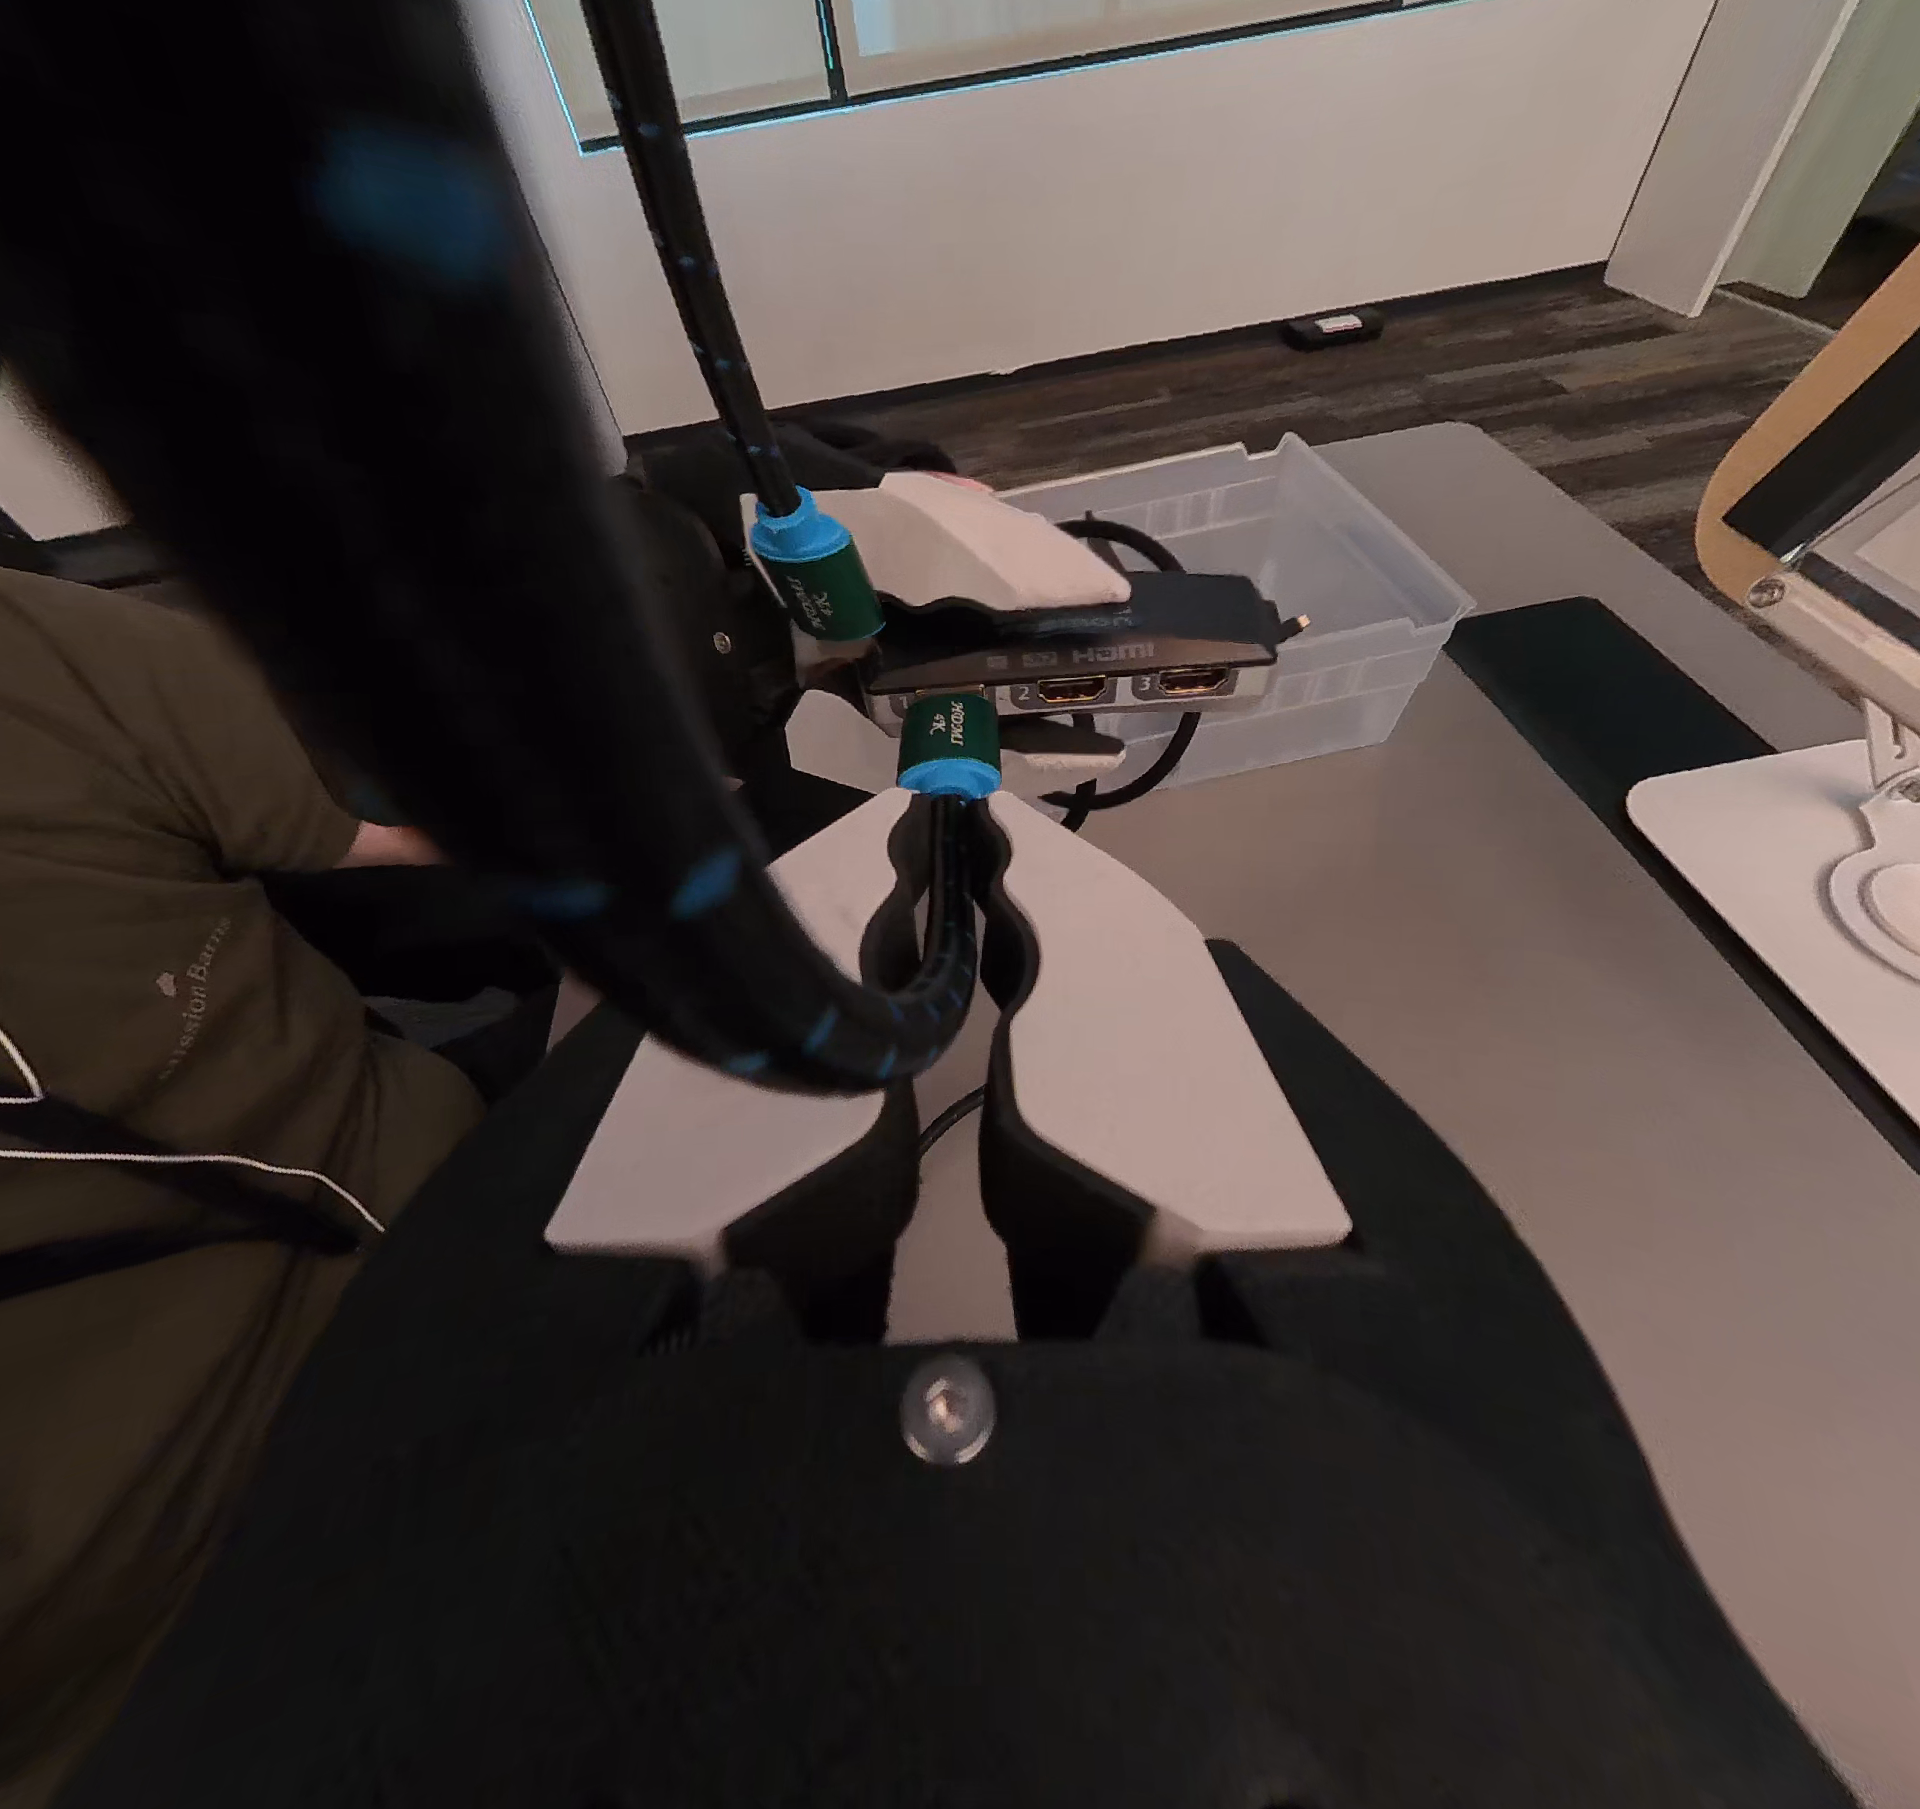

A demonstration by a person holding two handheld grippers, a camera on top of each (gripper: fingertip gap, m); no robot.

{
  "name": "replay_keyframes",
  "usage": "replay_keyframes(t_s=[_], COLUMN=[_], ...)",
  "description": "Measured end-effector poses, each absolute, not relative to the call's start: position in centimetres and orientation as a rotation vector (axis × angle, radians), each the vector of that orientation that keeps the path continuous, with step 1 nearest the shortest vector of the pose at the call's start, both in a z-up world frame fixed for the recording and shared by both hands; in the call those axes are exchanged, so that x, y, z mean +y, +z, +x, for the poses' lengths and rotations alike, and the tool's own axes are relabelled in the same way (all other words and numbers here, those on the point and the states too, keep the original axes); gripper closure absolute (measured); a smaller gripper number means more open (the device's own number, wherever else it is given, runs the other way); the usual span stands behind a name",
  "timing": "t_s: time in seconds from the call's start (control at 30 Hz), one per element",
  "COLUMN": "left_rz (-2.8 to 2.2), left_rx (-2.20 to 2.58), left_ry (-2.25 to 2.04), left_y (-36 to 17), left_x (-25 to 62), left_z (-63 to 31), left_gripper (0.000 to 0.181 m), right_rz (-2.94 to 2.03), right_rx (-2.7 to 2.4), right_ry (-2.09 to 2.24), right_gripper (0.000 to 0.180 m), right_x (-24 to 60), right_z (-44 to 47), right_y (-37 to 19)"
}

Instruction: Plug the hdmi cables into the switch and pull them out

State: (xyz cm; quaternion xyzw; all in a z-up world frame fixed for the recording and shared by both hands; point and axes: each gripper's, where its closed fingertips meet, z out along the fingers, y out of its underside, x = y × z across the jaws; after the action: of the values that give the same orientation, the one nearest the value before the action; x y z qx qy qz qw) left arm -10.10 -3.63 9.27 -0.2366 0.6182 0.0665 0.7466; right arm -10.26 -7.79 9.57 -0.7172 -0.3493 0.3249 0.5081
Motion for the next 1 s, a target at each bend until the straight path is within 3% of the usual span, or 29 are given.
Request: replay_keyframes(t_s=[1.0], left_rz=[-0.512], left_rx=[1.454], left_ry=[0.119], left_y=[7.7], left_x=[-4.6], left_z=[-9.4], left_gripper=[0.152], right_rz=[-1.79], right_rx=[-0.859], right_ry=[0.876], right_gripper=[0.174], right_x=[-8.2], right_z=[-9.8], right_y=[8.5])
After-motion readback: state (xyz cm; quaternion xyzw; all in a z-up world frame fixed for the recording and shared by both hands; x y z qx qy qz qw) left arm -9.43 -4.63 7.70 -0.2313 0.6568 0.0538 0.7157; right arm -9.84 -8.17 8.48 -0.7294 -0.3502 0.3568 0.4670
